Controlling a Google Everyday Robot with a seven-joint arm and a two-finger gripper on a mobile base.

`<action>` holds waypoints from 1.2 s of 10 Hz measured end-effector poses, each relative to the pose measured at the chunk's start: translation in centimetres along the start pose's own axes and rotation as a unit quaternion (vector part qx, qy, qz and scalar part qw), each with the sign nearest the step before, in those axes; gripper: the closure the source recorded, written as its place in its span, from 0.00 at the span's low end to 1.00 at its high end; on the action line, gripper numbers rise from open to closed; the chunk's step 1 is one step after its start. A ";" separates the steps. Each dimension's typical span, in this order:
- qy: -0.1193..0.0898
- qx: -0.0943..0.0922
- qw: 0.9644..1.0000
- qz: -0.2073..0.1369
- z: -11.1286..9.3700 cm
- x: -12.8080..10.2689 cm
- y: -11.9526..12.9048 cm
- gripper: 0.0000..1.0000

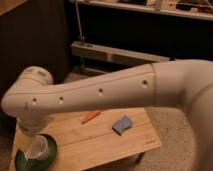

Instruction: Pick up the ceramic cup

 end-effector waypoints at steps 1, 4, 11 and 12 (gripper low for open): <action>0.010 -0.010 1.000 -0.009 0.9 -1.9 -0.1 0.20; 0.041 -0.023 0.999 -0.013 3.1 -5.5 -2.7 0.20; 0.099 -0.022 0.995 -0.025 8.5 -0.1 -7.5 0.20; 0.108 -0.021 0.993 -0.033 9.6 0.5 -7.2 0.20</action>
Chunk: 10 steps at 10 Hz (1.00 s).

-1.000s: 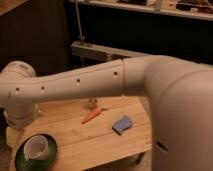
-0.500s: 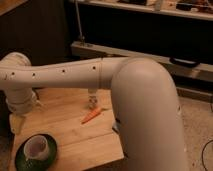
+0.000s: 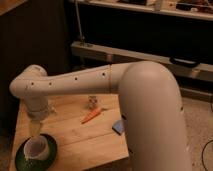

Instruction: Pick up the ceramic cup

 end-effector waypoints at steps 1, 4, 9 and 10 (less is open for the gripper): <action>0.004 -0.001 1.000 -0.003 0.5 -0.1 0.5 0.20; 0.017 -0.017 1.000 -0.019 2.2 -1.1 3.0 0.20; 0.007 -0.042 0.999 -0.013 6.2 -1.4 1.7 0.21; 0.000 -0.048 0.999 -0.013 6.6 -1.3 1.0 0.29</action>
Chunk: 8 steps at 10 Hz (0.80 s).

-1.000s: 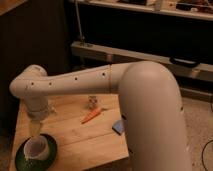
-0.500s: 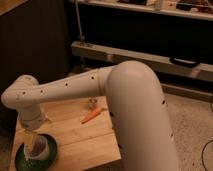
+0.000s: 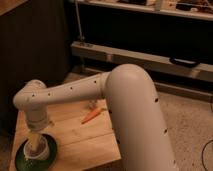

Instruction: Pick up the ceramic cup

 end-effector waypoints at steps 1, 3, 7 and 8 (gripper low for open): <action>-0.003 -0.002 1.000 -0.002 0.0 0.1 -0.4 0.37; -0.003 -0.001 1.000 -0.017 0.5 -0.1 -0.2 0.55; 0.026 0.014 0.996 -0.084 2.1 -0.2 3.4 0.97; 0.025 0.008 0.996 -0.088 2.1 -0.1 4.3 1.00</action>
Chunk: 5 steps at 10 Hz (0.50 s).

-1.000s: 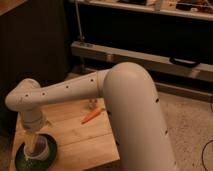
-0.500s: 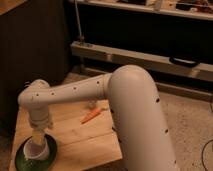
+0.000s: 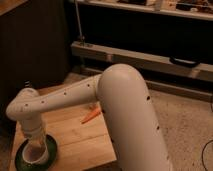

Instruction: Pick up the ceramic cup

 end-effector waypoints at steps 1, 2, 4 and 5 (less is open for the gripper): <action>-0.006 -0.006 1.000 0.000 -0.4 0.3 0.6 1.00; -0.029 -0.015 0.999 -0.006 -2.2 0.9 1.5 1.00; -0.080 -0.035 0.996 -0.006 -8.8 3.1 1.4 1.00; -0.098 -0.044 0.994 -0.003 -11.4 4.0 1.1 1.00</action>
